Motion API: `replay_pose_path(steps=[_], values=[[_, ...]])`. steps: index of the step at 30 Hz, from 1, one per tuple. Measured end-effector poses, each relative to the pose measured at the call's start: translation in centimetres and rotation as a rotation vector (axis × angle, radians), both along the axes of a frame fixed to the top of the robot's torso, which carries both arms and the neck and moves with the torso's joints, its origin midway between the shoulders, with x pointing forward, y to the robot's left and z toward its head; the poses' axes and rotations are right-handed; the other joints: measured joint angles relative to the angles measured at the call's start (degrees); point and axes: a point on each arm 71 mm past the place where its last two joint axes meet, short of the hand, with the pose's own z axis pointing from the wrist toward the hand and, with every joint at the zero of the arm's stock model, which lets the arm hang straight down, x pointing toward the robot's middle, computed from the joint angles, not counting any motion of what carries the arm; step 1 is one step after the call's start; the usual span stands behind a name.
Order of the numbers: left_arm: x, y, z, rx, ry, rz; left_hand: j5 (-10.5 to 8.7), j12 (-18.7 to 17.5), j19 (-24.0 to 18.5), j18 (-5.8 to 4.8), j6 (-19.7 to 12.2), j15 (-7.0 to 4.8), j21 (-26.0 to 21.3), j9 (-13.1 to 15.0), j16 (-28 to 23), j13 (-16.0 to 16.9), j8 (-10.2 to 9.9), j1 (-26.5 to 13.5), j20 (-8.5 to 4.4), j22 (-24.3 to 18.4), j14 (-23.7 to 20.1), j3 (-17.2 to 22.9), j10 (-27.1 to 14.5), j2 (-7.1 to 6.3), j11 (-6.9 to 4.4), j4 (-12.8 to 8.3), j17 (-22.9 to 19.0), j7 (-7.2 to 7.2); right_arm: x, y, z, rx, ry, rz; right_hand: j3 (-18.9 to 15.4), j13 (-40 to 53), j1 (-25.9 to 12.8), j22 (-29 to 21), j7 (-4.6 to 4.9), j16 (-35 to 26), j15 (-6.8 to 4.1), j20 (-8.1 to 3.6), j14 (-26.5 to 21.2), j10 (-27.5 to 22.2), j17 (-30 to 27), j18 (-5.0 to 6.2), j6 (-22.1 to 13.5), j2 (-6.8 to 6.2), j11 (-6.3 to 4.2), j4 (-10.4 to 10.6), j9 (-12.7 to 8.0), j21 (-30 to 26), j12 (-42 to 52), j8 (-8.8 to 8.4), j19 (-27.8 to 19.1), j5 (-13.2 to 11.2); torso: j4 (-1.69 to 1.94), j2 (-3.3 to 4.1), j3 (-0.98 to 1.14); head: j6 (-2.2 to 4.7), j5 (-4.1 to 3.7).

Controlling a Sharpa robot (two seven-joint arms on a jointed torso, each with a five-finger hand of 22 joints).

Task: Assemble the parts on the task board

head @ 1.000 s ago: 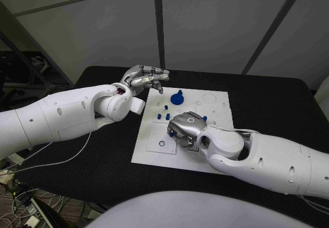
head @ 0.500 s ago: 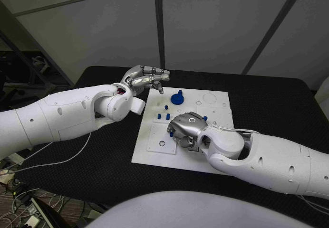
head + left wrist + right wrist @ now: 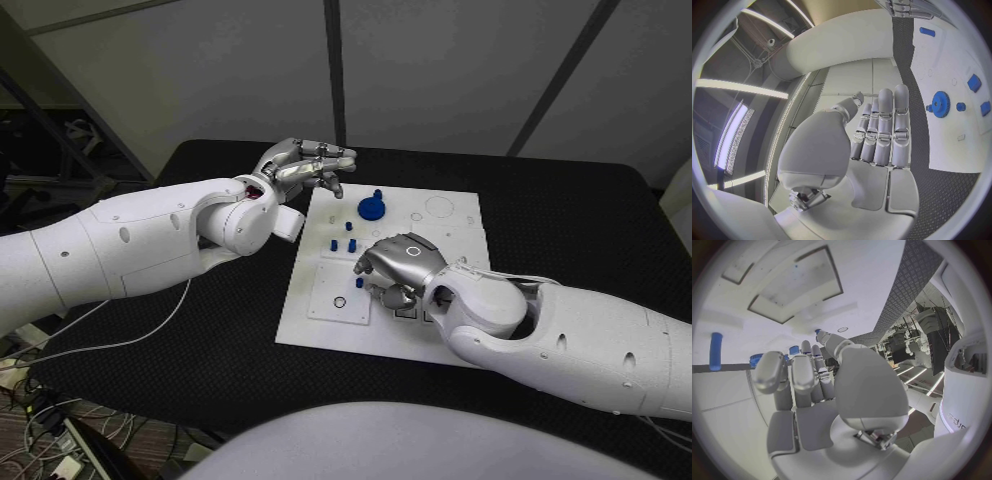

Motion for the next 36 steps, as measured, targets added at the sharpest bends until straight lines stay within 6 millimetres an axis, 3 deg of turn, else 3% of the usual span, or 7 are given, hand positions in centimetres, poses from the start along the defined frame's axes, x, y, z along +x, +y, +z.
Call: replay_pose_path(steps=[5,8,11,14,22,29,36], values=[[0.0,0.1,0.0,0.001,0.002,0.000,0.00,0.00,0.00,0.00,0.00,0.00,0.00,0.00,0.00,0.00,0.00,0.04,0.00,0.00,0.00,0.00,0.00,0.04,0.00,0.00,0.00,0.00,-0.2,-1.8,0.7,0.040,0.007,-0.028,-0.34,-0.07,-0.53,-0.17,0.00,-0.21,0.00,0.21,0.00,0.00,-0.32,0.00,0.00,-0.53,0.00,0.34,0.06,-0.21,0.27,0.00,-0.21,0.00,-0.02,-0.08,-0.02,0.08,-0.30],[0.0,0.1,0.0,0.002,0.003,0.001,0.00,0.00,0.00,0.00,0.00,0.00,0.00,0.00,0.00,0.00,0.00,0.23,0.00,0.01,0.00,0.00,0.01,0.23,-0.01,0.00,-0.03,0.00,0.8,-2.9,2.1,0.081,0.006,-0.070,-1.01,-0.07,-0.92,0.23,-0.43,-0.21,0.00,0.21,0.00,0.00,-0.63,0.00,-0.43,-0.92,0.00,1.01,0.06,-0.21,0.87,0.00,-0.21,-0.29,-0.04,-0.12,-0.05,0.41,-0.57],[0.0,0.1,-0.1,0.002,0.003,0.001,0.00,0.00,0.00,0.00,0.00,0.00,0.00,0.00,0.00,0.00,0.00,0.23,0.00,0.01,0.00,0.00,0.01,0.23,-0.01,0.00,-0.05,0.00,1.8,-4.2,3.7,0.115,0.008,-0.116,-2.02,-0.17,-1.28,1.10,-0.65,-0.19,0.00,-0.05,0.00,-0.17,-0.31,0.00,-0.65,-1.28,-0.17,1.46,0.12,0.43,1.37,0.00,0.05,2.08,-0.07,-0.15,-0.08,0.82,-0.95],[0.0,0.2,-0.1,0.002,0.003,0.001,0.00,0.00,0.00,0.00,0.00,0.00,0.00,0.01,0.00,0.00,0.00,0.23,0.00,0.01,0.00,0.00,0.01,0.23,-0.01,0.00,-0.04,0.00,2.8,-6.0,4.6,0.129,0.017,-0.164,-2.77,-0.20,-1.51,1.28,-0.96,0.08,0.00,-0.12,0.00,-0.21,-0.17,0.00,-0.96,-1.51,-0.21,1.53,0.12,0.43,1.49,0.00,0.12,2.33,-0.13,-0.22,-0.11,1.29,-1.31],[0.0,0.3,-0.1,0.003,0.003,0.004,0.00,0.00,0.00,0.00,0.00,0.00,-0.23,0.01,0.00,0.01,0.00,0.23,0.00,0.01,0.00,0.00,0.01,0.23,-0.01,0.00,-0.04,0.00,4.8,-9.2,5.2,0.088,0.037,-0.246,-6.38,-0.41,-1.20,0.85,-1.72,0.07,0.00,0.01,0.00,-3.07,-0.87,0.00,-1.30,-1.82,-0.01,1.75,0.18,0.43,1.70,0.00,0.25,2.33,-0.28,-0.38,-0.20,2.10,-2.05],[0.0,0.4,-0.1,0.003,0.002,0.005,0.00,0.00,0.00,0.00,0.00,0.00,-0.22,0.01,0.00,0.01,0.00,0.23,0.00,0.01,0.00,0.00,0.01,0.23,-0.01,0.00,-0.04,0.00,5.3,-9.7,4.7,0.030,0.074,-0.254,-7.93,-0.41,-1.20,0.85,-1.96,0.45,0.21,0.10,0.21,-3.48,-0.77,0.00,-1.14,-1.82,-0.01,2.04,0.18,0.43,2.38,0.00,0.34,1.99,-0.23,-0.37,-0.25,2.24,-2.18],[0.0,0.5,-0.1,0.004,0.002,0.006,0.00,0.00,0.00,0.00,0.00,0.00,-0.23,0.01,0.00,0.01,0.00,0.23,0.00,-0.03,0.00,0.00,0.01,0.23,-0.01,0.00,-0.03,0.00,5.6,-9.3,4.2,-0.010,0.102,-0.248,-8.42,-0.30,-0.33,0.85,-2.16,0.45,0.20,0.11,0.21,-3.48,-0.90,0.00,-1.33,-0.95,-0.01,2.21,0.23,0.43,3.13,0.00,0.34,1.99,-0.22,-0.33,-0.26,2.20,-2.04]])
